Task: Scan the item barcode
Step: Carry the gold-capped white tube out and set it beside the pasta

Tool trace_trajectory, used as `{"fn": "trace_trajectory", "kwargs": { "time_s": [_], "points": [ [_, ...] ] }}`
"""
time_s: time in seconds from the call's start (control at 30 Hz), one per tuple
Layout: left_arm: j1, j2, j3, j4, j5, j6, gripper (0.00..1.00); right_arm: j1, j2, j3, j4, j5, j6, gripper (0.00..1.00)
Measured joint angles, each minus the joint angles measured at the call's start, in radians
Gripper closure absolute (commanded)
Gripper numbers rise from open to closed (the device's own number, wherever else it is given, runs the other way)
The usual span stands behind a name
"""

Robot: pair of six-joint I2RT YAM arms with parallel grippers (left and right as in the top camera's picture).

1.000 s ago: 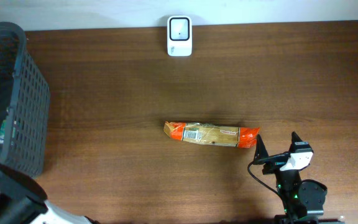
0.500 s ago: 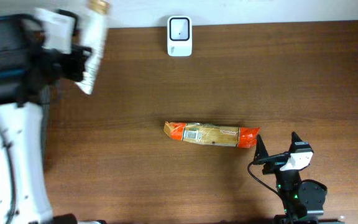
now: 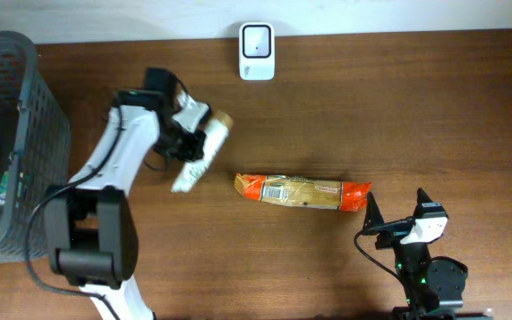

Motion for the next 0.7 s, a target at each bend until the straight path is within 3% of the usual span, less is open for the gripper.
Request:
{"fn": "trace_trajectory", "kwargs": {
  "time_s": [0.03, 0.1, 0.2, 0.33, 0.4, 0.7],
  "points": [
    [-0.017, 0.01, -0.022, 0.015, 0.003, 0.0, 0.97, 0.0, 0.0, 0.0, 0.0, 0.0, 0.0, 0.01],
    [-0.046, 0.022, -0.056, 0.045, 0.009, -0.003, 0.7, 0.0, 0.02, 0.0, 0.0, 0.0, 0.0, 0.01],
    [-0.063, 0.022, -0.06, 0.084, 0.018, -0.008, 0.53, 0.0, 0.076, 0.0, 0.0, 0.0, 0.0, 0.01],
    [-0.072, 0.022, -0.06, 0.114, 0.032, -0.014, 0.47, 0.0, 0.134, 0.0, 0.0, 0.0, 0.0, 0.01],
    [-0.072, 0.022, -0.06, 0.123, 0.034, -0.014, 0.38, 0.0, 0.16, 0.0, 0.0, 0.0, 0.0, 0.01],
    [-0.072, 0.022, -0.06, 0.157, 0.035, -0.018, 0.31, 0.0, 0.232, 0.0, 0.0, 0.0, 0.0, 0.01]
  ]
}}
